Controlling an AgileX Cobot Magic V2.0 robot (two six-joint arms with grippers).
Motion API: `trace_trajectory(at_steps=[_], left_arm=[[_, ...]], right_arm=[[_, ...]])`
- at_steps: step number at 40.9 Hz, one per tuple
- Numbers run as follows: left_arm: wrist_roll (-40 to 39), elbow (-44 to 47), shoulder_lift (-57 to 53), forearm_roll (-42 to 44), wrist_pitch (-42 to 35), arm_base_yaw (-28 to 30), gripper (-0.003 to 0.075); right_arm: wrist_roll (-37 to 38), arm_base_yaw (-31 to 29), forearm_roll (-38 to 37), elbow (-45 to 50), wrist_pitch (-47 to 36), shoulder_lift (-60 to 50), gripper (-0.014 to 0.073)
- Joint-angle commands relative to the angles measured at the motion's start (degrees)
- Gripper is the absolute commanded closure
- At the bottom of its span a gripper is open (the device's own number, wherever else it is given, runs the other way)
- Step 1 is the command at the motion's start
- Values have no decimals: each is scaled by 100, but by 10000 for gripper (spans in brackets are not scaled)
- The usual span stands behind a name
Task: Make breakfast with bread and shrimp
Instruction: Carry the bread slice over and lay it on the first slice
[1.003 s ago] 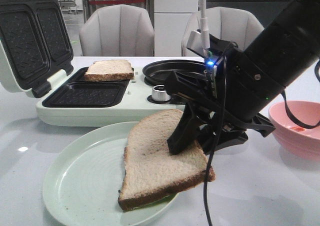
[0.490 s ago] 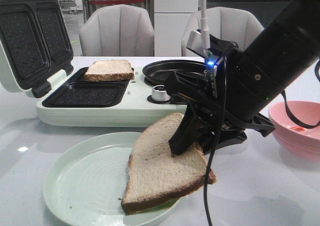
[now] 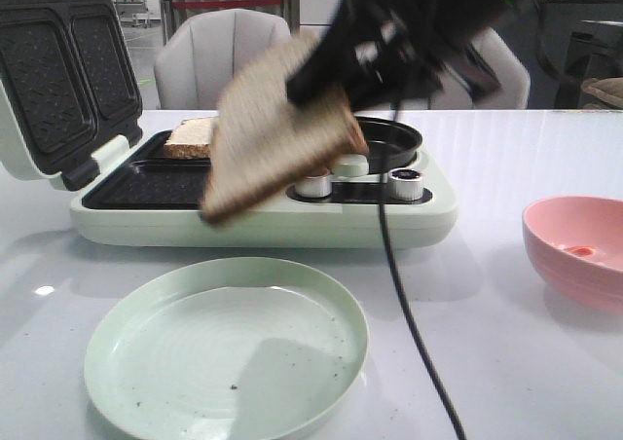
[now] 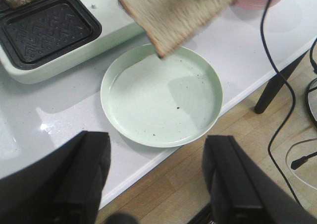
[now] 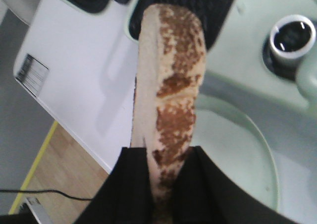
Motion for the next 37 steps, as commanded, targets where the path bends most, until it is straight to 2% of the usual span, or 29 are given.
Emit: trace_trajectory(at_steps=[1, 17, 20, 22, 25, 29, 31, 37], left_arm=[[-7, -154, 2, 82, -375, -30, 265], [-7, -154, 2, 82, -375, -30, 265], [-7, -154, 2, 82, -375, -30, 265], [-7, -154, 2, 82, -375, -30, 265], [-7, -154, 2, 82, -375, -30, 265], [-7, -154, 2, 82, -375, -30, 265], [-7, -154, 2, 82, -375, -30, 265], [-7, -154, 2, 82, -375, -30, 265]], right_arm=[[-78, 23, 579, -671, 0, 123, 549], [-71, 353, 848, -3342, 24, 2616, 537], [-67, 341, 851, -3628, 18, 2945, 471], [-67, 334, 851, -3754, 18, 3084, 393], [-67, 323, 851, -3810, -25, 3186, 217], [-67, 316, 827, -3810, -146, 3197, 78], [-67, 304, 817, -3810, -204, 3186, 61], [-58, 272, 484, -3810, -281, 3056, 102]])
